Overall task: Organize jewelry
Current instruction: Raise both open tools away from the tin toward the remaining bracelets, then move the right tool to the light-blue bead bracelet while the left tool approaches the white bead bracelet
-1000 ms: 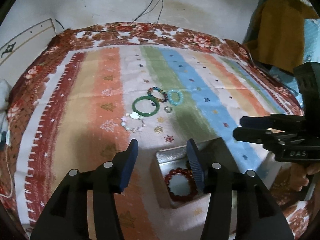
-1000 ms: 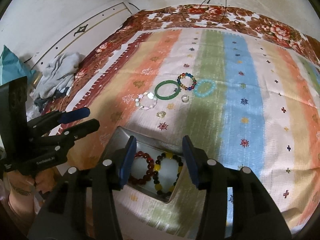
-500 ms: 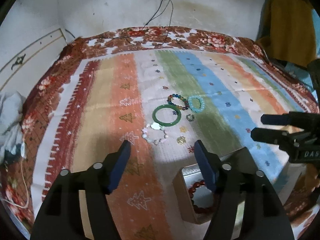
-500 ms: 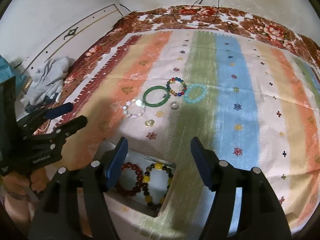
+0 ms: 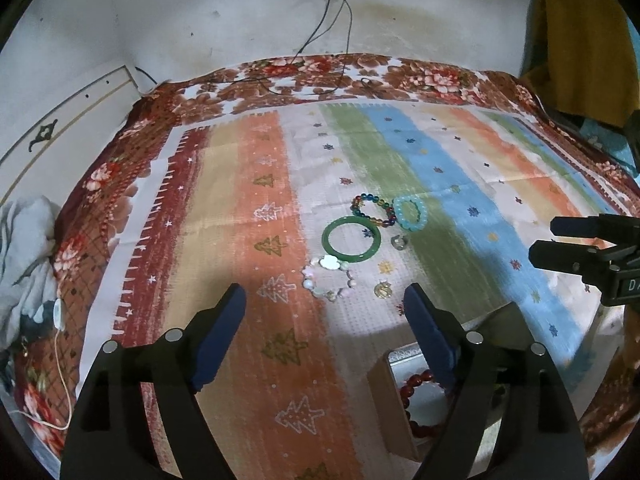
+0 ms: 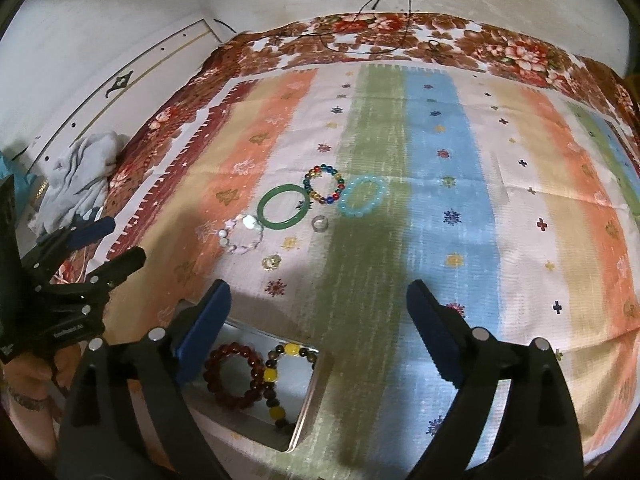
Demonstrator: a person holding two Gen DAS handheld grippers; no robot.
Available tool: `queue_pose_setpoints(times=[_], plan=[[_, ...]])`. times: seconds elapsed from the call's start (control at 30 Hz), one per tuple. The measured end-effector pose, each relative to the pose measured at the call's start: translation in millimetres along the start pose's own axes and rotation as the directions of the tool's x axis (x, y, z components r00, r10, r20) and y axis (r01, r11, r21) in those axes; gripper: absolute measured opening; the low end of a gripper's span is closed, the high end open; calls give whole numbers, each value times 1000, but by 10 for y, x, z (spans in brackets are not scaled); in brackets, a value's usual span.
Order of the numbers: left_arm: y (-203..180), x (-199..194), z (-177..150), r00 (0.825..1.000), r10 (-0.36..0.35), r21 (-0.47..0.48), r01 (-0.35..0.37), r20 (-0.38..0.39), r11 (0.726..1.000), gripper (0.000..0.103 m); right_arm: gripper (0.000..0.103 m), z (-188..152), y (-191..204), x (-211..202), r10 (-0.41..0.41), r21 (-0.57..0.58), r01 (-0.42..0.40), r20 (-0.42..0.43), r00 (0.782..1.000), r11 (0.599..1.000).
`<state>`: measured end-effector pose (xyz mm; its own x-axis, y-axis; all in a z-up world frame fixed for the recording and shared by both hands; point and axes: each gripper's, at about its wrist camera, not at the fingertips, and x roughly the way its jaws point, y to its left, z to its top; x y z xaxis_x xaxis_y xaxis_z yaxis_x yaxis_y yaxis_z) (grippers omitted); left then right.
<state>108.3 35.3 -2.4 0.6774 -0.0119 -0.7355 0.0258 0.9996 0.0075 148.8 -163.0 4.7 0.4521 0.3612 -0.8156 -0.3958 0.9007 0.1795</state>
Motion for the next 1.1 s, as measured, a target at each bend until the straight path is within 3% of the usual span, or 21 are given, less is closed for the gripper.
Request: queue_pose_setpoints(times=[0.3,0.77,1.1], plan=[[87,106,62,1000,13,-27,-14,-13,1000,92,94,109,-124,103,-62,32,62,5,998,998],[253,402,269,998,34,-47,-36,-56,998,94,94,249,-263,234,-76,84,78,-23,997,993],[315,572,326,995,28,-40,-32,-94,999,93,94,460,-232,536,-120,35,122,-50,991,992]])
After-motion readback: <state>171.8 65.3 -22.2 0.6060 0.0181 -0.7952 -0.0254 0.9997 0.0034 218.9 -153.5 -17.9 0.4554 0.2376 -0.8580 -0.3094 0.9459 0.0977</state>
